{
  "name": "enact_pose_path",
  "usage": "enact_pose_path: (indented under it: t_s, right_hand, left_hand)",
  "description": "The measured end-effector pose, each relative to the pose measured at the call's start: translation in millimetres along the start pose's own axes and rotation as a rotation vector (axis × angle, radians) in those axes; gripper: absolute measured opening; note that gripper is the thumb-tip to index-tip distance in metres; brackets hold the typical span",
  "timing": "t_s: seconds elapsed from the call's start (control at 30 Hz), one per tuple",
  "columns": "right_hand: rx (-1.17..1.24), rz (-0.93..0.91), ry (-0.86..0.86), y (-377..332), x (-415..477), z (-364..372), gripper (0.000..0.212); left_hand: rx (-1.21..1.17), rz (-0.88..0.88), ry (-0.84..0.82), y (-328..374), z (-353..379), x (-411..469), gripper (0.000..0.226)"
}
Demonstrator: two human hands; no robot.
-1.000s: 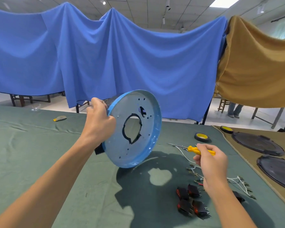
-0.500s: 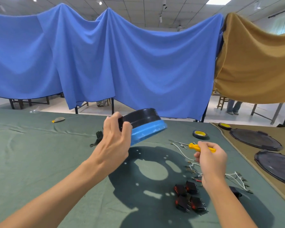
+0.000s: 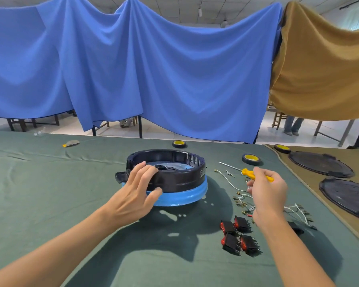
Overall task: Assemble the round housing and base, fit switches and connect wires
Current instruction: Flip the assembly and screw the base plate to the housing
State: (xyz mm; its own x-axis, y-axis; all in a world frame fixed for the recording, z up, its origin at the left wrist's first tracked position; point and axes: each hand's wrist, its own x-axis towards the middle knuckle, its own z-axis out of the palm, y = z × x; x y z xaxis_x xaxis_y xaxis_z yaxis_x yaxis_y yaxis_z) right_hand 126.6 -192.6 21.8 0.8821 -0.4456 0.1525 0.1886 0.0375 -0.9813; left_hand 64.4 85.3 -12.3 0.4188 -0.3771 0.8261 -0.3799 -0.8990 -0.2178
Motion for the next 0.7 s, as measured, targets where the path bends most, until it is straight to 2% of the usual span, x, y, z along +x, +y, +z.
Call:
enact_pose_path:
  t_s: [0.07,0.13,0.2,0.27,0.33,0.43,0.7]
  right_hand:
    - [-0.007,0.028,-0.06,2.0,-3.9,4.4,0.011]
    - [-0.022,0.042,-0.104,4.5,-7.5,8.0,0.012]
    - [-0.043,0.038,-0.12,6.7,-10.4,10.5,0.012]
    - [-0.059,0.024,-0.107,7.9,-11.3,11.3,0.012]
    - [-0.058,0.01,-0.063,7.7,-10.9,10.9,0.011]
    - [-0.047,0.011,-0.008,6.4,-9.5,9.9,0.012]
    - [-0.052,0.077,-0.017,7.2,-10.6,10.6,0.011]
  left_hand:
    - [-0.005,0.118,0.008,-10.9,13.0,-8.2,0.017]
    - [0.006,0.248,-0.006,-14.8,13.6,-13.9,0.009]
    - [0.008,0.315,0.038,-14.6,14.7,-16.7,0.015]
    - [-0.037,0.32,0.029,-12.6,11.9,-17.8,0.034]
    - [-0.045,0.32,0.032,-14.3,9.2,-16.5,0.043]
    - [-0.064,0.318,0.028,-15.1,5.9,-16.3,0.045]
    - [-0.103,0.323,0.031,-17.6,7.8,-18.0,0.045]
